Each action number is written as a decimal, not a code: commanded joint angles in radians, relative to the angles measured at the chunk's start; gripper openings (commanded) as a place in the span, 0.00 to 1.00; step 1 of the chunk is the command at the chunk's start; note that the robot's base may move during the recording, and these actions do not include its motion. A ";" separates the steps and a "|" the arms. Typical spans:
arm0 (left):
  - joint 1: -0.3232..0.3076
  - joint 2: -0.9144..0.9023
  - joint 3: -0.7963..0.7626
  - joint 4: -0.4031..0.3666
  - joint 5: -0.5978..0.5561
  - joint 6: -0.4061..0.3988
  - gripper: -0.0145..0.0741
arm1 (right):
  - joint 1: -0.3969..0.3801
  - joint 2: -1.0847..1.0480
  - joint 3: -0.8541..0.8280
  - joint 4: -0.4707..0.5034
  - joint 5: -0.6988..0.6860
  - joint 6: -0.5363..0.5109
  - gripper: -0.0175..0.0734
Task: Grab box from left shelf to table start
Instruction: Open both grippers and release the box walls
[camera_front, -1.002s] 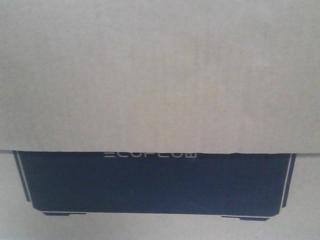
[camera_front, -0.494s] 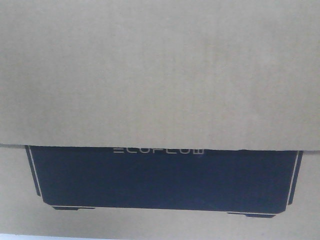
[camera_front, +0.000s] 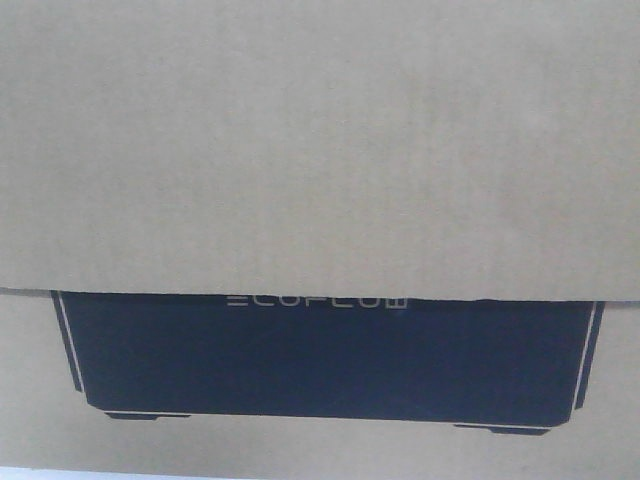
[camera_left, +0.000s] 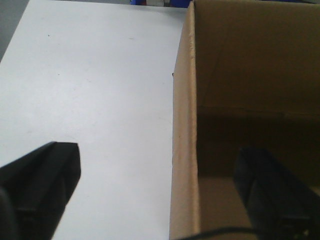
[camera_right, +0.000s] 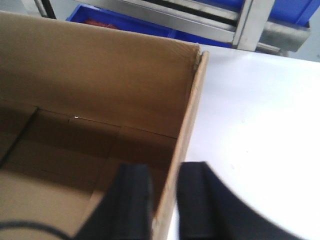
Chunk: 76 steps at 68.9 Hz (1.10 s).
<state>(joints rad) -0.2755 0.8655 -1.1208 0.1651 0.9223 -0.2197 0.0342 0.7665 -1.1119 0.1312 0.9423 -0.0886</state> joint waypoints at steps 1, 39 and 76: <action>-0.006 -0.098 0.071 0.035 -0.115 0.004 0.57 | -0.001 -0.098 0.058 -0.025 -0.095 -0.001 0.27; -0.006 -0.599 0.668 0.068 -0.493 0.004 0.05 | -0.001 -0.732 0.636 -0.052 -0.325 -0.001 0.26; -0.006 -0.679 0.729 0.068 -0.562 0.004 0.05 | -0.001 -0.778 0.686 -0.050 -0.357 -0.001 0.26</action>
<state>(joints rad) -0.2755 0.1770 -0.3640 0.2219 0.4530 -0.2164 0.0342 -0.0145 -0.4022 0.0889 0.6787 -0.0863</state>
